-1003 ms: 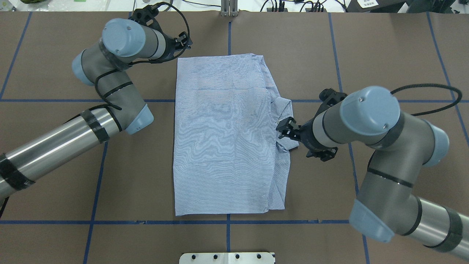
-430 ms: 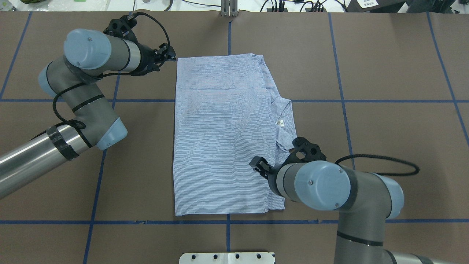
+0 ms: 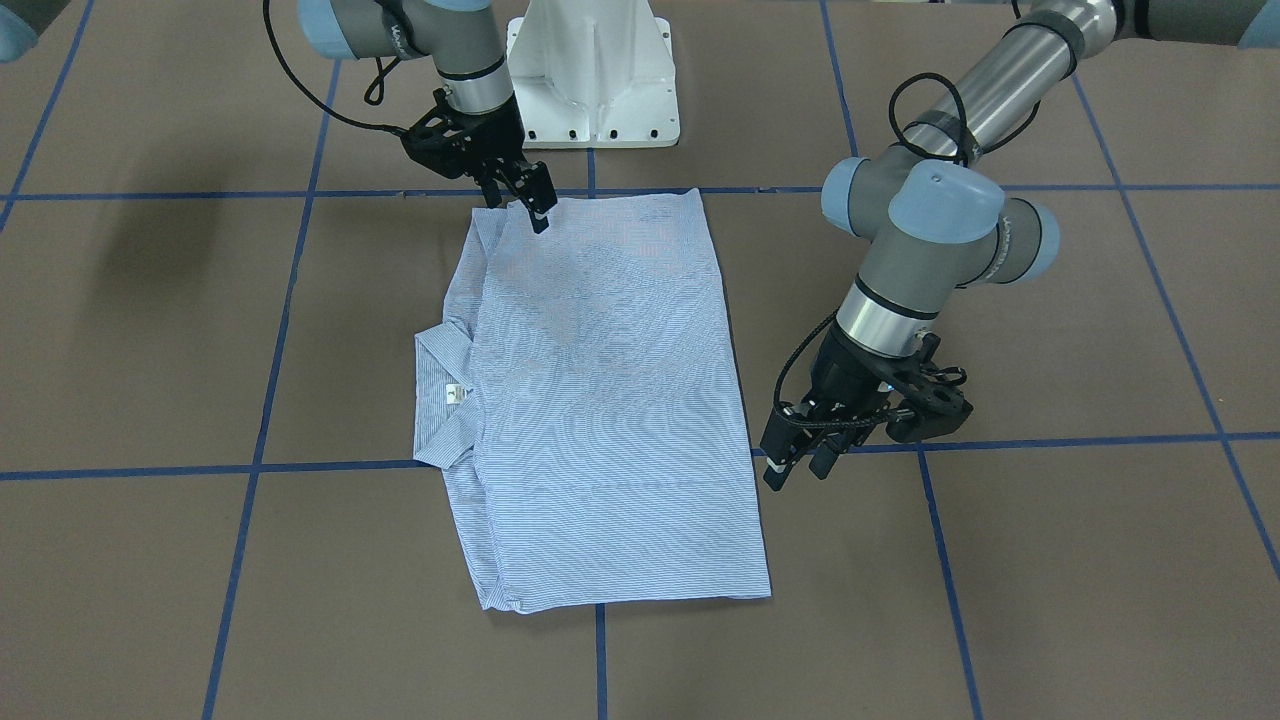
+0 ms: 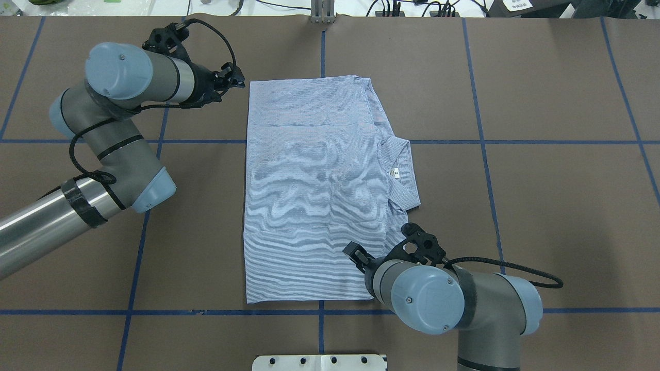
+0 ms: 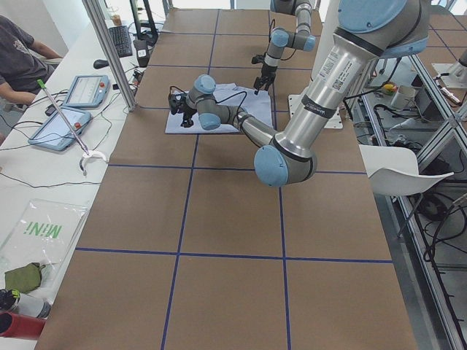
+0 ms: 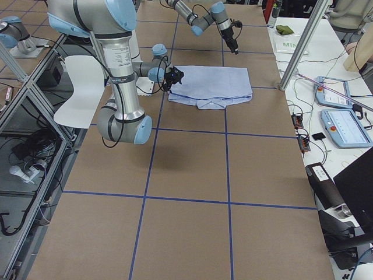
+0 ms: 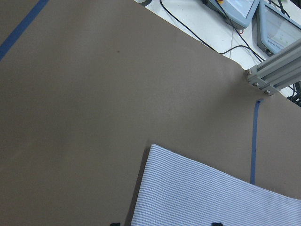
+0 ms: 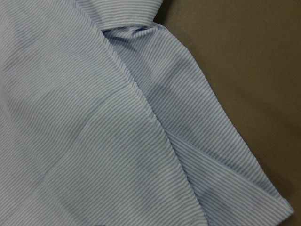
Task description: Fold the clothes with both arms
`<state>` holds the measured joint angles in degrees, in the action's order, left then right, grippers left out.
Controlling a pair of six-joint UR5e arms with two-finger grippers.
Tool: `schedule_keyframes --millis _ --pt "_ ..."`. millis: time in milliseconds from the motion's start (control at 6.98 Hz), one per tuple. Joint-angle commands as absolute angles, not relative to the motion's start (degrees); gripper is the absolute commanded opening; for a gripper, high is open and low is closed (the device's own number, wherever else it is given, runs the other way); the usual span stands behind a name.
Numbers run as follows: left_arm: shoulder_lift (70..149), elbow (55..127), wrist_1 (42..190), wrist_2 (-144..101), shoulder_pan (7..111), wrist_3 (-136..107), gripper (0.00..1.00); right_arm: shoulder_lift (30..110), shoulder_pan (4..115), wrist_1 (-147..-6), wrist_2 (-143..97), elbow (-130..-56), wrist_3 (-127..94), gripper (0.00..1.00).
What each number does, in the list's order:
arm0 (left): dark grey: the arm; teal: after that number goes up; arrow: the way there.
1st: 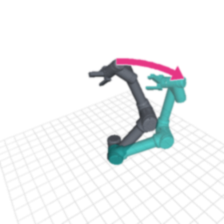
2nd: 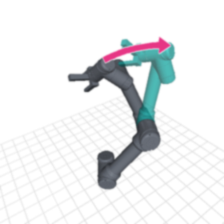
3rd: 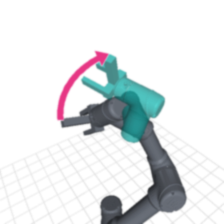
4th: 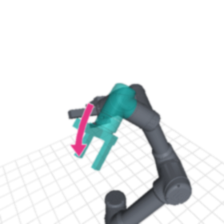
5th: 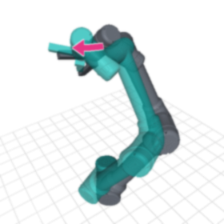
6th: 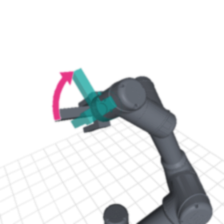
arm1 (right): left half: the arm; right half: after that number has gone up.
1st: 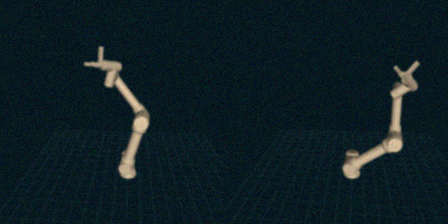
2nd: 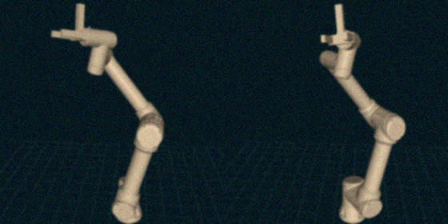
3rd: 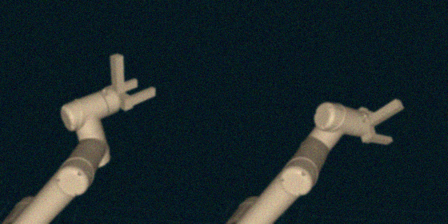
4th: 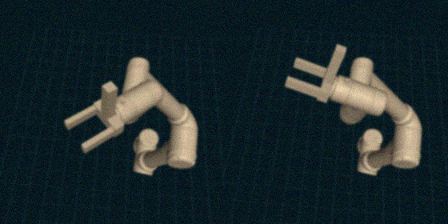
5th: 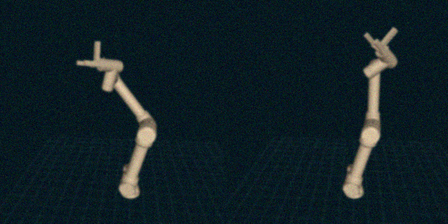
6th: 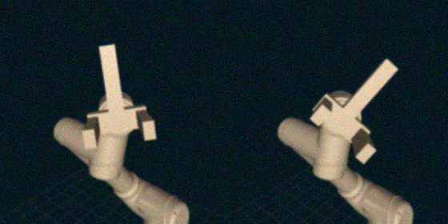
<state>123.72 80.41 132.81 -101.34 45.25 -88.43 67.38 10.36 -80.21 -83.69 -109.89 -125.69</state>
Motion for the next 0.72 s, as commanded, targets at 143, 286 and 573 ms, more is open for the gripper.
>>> schedule_keyframes --millis 143,286,573 --pt "123.84 80.42 132.8 -101.34 45.18 -88.68 0.71 67.94 9.15 -80.68 -83.58 -109.25 -125.77 0.85" --pt "123.84 80.33 132.8 -101.34 45.18 -88.68 0.71 67.94 9.05 -80.77 -83.58 -109.16 -125.77 0.7" --pt "123.66 80.33 132.8 -101.25 45.18 -88.68 0.71 67.94 9.14 -80.77 -83.93 -109.42 -126.12 0.0"
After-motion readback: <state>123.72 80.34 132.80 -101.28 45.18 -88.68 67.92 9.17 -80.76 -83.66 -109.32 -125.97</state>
